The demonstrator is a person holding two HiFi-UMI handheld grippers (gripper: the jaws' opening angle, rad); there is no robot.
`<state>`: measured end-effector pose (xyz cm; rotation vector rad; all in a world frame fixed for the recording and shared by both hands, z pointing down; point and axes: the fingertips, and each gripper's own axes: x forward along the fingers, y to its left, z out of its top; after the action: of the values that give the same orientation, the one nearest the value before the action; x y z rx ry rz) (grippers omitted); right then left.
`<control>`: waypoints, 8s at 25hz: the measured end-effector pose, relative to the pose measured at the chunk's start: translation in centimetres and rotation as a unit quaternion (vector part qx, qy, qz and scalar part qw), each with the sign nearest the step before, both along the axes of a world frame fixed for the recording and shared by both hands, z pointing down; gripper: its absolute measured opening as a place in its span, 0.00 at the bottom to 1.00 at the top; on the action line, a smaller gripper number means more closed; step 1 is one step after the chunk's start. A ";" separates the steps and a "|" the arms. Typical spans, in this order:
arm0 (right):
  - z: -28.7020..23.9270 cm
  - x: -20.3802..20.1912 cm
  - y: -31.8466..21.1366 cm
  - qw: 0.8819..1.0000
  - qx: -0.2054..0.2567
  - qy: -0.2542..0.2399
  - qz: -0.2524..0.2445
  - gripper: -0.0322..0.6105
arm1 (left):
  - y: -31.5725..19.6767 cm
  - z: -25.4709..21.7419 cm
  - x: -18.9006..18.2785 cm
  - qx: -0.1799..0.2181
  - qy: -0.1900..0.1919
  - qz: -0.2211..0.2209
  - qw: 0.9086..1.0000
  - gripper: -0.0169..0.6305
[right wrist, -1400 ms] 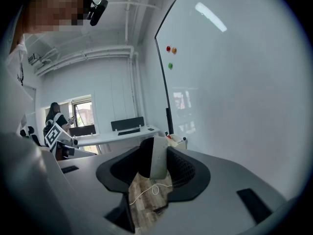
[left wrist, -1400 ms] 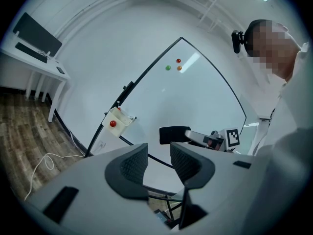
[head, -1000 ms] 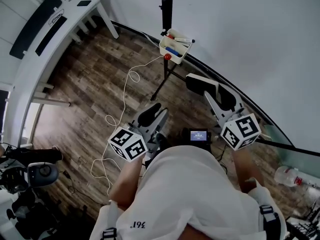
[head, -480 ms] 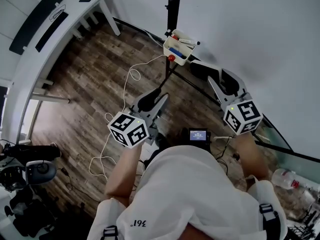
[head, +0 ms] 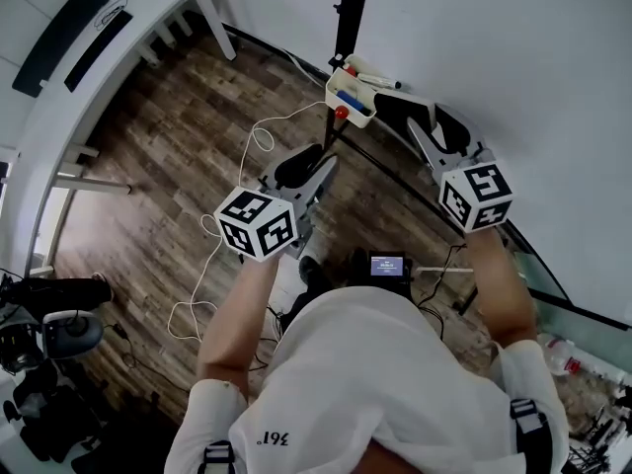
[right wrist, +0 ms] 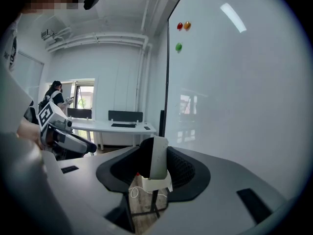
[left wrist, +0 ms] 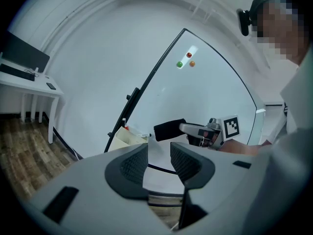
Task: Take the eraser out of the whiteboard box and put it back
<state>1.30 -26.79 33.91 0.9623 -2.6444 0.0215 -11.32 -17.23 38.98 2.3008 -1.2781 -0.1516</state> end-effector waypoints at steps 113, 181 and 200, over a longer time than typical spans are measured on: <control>4.9 -5.8 0.5 0.991 0.026 0.117 -0.057 0.36 | -1.7 1.3 3.1 -0.021 -0.010 -0.013 1.000 0.26; 0.4 4.2 15.9 0.996 -0.065 -0.060 0.009 0.14 | 13.9 -1.6 3.9 -0.010 0.043 -0.007 0.999 0.26; 1.5 5.1 16.2 0.995 -0.080 -0.059 0.023 0.09 | 14.4 -0.3 5.5 -0.046 0.043 0.013 0.998 0.26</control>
<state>6.40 -10.55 35.37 0.9961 -2.6764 0.3067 -5.85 -2.85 38.70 2.2085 -1.1870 -0.1778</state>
